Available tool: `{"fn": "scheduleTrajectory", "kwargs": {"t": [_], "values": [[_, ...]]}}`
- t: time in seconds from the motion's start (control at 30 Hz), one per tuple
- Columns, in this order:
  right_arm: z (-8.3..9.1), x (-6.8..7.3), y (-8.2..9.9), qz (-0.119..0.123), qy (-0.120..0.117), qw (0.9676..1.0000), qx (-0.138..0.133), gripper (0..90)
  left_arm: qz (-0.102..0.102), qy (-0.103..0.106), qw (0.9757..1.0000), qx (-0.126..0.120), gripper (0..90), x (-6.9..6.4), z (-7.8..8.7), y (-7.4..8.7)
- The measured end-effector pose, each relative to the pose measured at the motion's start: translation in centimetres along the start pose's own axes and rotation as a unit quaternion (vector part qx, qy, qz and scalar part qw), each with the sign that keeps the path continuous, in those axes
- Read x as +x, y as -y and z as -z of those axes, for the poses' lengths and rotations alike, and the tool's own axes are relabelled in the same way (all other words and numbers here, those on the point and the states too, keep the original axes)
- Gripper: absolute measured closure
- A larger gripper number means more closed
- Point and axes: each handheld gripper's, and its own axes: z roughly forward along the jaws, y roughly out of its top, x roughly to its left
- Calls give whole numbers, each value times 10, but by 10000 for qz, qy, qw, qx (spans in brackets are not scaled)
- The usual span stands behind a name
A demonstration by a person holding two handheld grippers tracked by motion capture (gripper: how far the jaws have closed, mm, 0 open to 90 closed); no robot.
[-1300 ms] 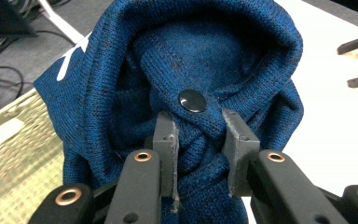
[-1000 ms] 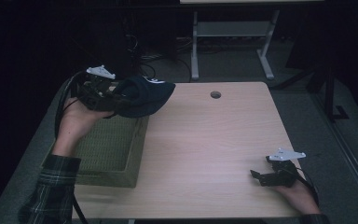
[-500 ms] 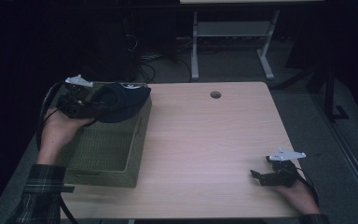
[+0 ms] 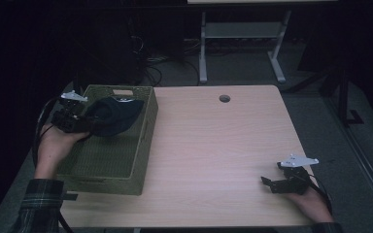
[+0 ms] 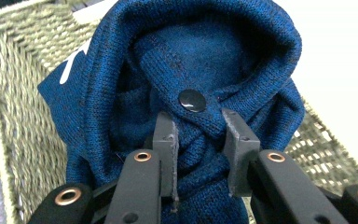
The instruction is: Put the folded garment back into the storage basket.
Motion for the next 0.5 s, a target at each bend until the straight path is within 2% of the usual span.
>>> {"fn": "scheduleTrajectory", "kwargs": {"t": [0.23,0.5], "values": [[0,0,0,-8,5,10000,1,122,81,-13,9999,121,696,6,-15,12],[0,0,0,2,8,10000,-2,122,100,13,9994,334,695,7,-44,24]]}}
